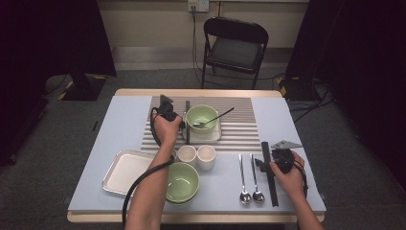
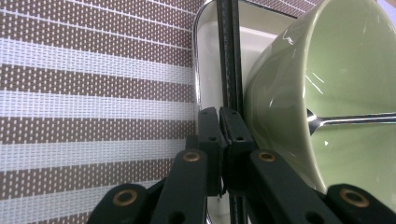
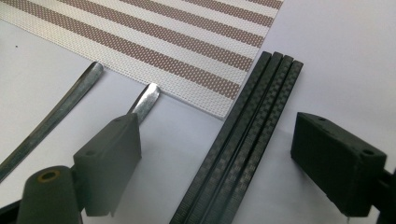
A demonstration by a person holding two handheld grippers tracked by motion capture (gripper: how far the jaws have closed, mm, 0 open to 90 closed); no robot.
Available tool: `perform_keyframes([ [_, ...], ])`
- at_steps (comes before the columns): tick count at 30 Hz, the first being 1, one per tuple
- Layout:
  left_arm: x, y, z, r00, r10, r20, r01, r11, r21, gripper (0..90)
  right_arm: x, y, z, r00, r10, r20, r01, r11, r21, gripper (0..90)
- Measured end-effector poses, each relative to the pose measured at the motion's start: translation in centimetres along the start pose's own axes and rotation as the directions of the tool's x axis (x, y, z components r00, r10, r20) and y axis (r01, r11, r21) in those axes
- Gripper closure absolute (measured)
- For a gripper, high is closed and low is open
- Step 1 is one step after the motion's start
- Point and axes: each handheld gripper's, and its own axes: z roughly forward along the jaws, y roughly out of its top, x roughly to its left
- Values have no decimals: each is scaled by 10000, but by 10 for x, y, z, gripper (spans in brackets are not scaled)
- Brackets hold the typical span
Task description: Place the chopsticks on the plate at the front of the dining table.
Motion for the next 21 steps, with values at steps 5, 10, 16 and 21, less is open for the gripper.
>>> perform_keyframes([
  [5,0,0,2,10000,15,97,-15,10000,15,881,0,0,0,10000,4,-2,-4,10000,0,153],
  [10,0,0,1,10000,38,58,-38,10000,11,876,0,0,0,10000,1,-1,-1,10000,0,153],
  [16,-1,0,-2,9999,16,116,-15,10000,-75,865,0,0,0,10000,0,7,0,10000,-5,153],
  [21,-2,0,-9,9999,52,157,-49,9998,-172,860,0,0,0,10000,11,11,-11,10000,9,152],
])
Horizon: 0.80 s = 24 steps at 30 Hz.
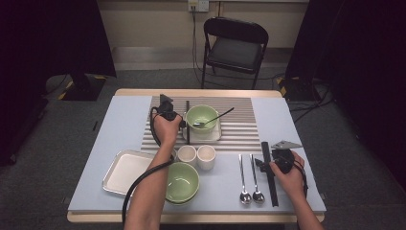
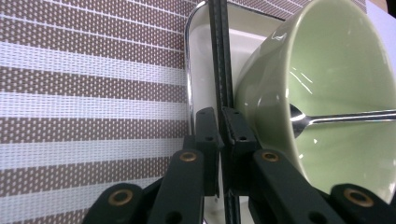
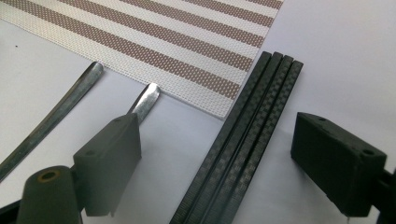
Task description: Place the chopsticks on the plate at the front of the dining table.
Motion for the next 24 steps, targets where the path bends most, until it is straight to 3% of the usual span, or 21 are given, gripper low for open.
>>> perform_keyframes([
  [9,3,-1,-14,9998,-181,97,184,9994,-278,840,0,0,0,10000,-13,10,13,10000,4,152],
  [14,7,-3,-21,9998,-60,195,63,9998,-182,818,0,0,0,10000,-10,8,10,10000,3,152],
  [24,7,-5,-29,9996,-76,258,83,9996,-257,694,0,0,0,10000,-14,16,14,10000,-5,152],
])
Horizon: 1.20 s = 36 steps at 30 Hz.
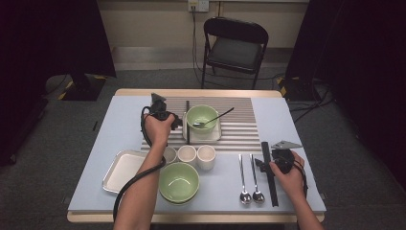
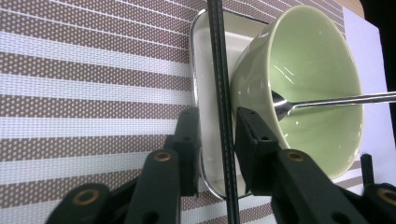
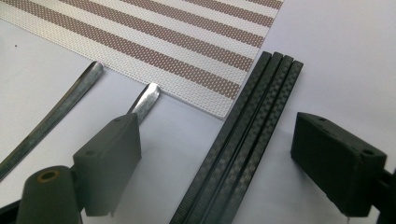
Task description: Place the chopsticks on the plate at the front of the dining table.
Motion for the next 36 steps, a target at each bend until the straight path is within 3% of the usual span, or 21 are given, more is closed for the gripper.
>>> perform_keyframes([
  [1,0,0,-1,10000,-83,37,84,10000,-50,683,0,0,0,10000,-2,-4,2,10000,7,152],
  [3,1,0,-4,9999,152,73,-153,9998,128,652,0,0,0,10000,0,-4,0,10000,9,152],
  [6,0,-2,-6,9999,2,154,-3,10000,21,606,0,0,0,10000,-1,2,1,10000,-1,152],
  [7,0,-2,-7,9998,180,100,-181,9998,120,587,0,0,0,10000,1,4,-1,10000,-1,152],
  [11,-1,-3,-9,9994,274,216,-276,9996,110,534,0,0,0,10000,-8,6,8,10000,-5,152],
  [17,1,-5,-11,9991,319,295,-325,9993,192,461,0,0,0,10000,-4,4,4,10000,-3,152],
  [18,0,-5,-11,9996,185,223,-186,9998,67,443,0,0,0,10000,-4,5,4,10000,-1,152],
  [24,-1,-7,-15,9984,478,316,-479,9989,11,336,0,0,0,10000,-2,3,2,10000,1,152],
  [28,-2,-9,-19,9946,785,682,-781,9969,-91,285,0,0,0,10000,-15,10,15,10000,-5,152],
  [31,-3,-10,-22,9930,952,702,-946,9955,-112,275,0,0,0,10000,-4,3,4,10000,10,152],
  [36,-1,-12,-26,9902,949,1024,-948,9955,-61,240,0,0,0,10000,-9,7,9,10000,3,152],
])
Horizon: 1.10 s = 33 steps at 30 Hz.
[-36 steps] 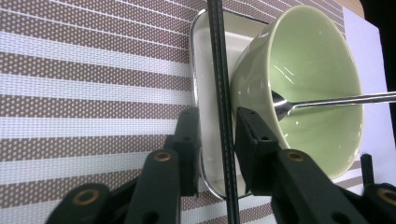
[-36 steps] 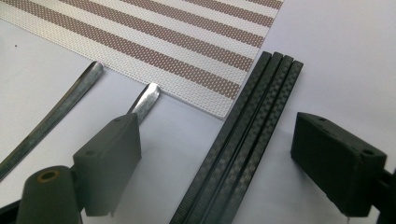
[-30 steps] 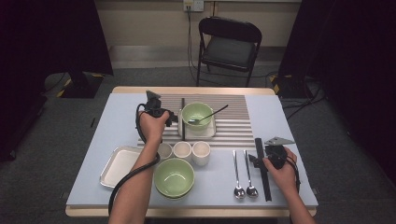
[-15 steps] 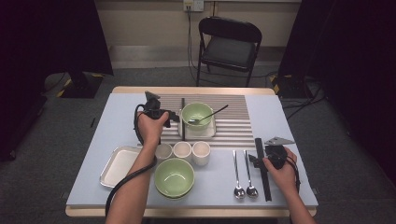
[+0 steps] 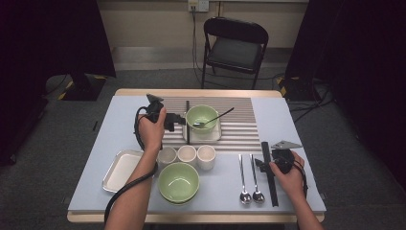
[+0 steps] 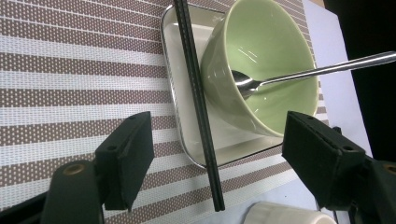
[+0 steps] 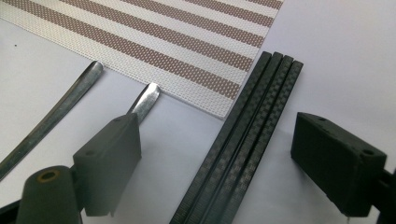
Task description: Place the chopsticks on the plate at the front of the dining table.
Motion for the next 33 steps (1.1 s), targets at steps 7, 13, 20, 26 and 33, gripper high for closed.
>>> perform_keyframes([
  [7,1,-5,-4,9994,30,-332,-31,10000,-41,180,0,0,0,10000,1,-3,-1,10000,5,152],
  [13,3,-9,-7,9990,342,-287,-342,9994,21,164,0,0,0,10000,-31,4,31,10000,16,152],
  [20,4,-13,-6,9967,649,-487,-654,9978,-91,163,0,0,0,10000,-26,0,26,10000,17,152],
  [26,3,-16,-9,9934,1036,-494,-1039,9946,-27,164,0,0,0,10000,-41,-4,41,10000,17,152],
  [33,2,-20,-14,9887,1346,-658,-1348,9909,20,164,0,0,0,10000,-39,-1,39,10000,12,152],
])
